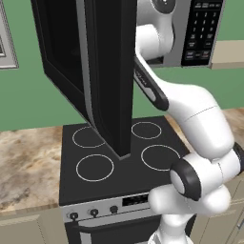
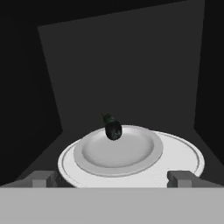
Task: Pick the eggplant from the counter and place it in the microwave. Then turn on the microwave.
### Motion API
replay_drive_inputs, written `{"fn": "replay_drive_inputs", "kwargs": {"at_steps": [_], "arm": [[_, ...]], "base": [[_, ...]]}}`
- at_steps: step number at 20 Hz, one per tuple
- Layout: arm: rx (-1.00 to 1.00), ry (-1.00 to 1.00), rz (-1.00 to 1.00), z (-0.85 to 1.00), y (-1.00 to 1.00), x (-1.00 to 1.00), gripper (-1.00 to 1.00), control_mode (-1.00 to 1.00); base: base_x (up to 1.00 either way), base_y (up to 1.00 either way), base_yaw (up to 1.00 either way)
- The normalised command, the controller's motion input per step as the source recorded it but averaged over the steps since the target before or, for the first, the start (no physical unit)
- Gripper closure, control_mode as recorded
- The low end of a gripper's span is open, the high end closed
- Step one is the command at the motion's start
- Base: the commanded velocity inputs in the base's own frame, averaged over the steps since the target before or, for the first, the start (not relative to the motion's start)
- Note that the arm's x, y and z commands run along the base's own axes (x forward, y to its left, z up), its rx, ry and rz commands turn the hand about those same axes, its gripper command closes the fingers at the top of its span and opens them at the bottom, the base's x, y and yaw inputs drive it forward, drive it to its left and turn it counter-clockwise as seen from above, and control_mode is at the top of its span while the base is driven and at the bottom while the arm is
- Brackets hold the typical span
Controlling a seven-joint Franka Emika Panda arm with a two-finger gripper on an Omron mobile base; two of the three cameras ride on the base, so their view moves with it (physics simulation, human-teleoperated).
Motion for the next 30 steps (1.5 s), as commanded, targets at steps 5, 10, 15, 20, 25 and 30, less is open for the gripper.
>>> {"fn": "replay_drive_inputs", "kwargs": {"at_steps": [5, 10, 15, 20, 25, 30], "arm": [[0.04, 0.0, 0.0, 0.04, -0.09, -0.43, -1.0, -1.0], [0.06, 0.0, 0.0, 0.03, -0.08, -0.45, -1.0, -1.0], [0.06, 0.0, 0.0, 0.0, -0.06, -0.47, -1.0, -1.0], [0.06, 0.0, 0.0, 0.0, -0.06, -0.44, -1.0, -1.0], [0.05, 0.0, 0.0, 0.0, -0.05, -0.46, -1.0, -1.0], [0.04, 0.0, 0.0, 0.01, -0.03, -0.45, -1.0, -1.0]], "base": [[0.0, 0.0, 0.0], [0.0, 0.0, 0.0], [0.0, 0.0, 0.0], [0.0, 0.0, 0.0], [0.0, 0.0, 0.0], [0.0, 0.0, 0.0]]}}
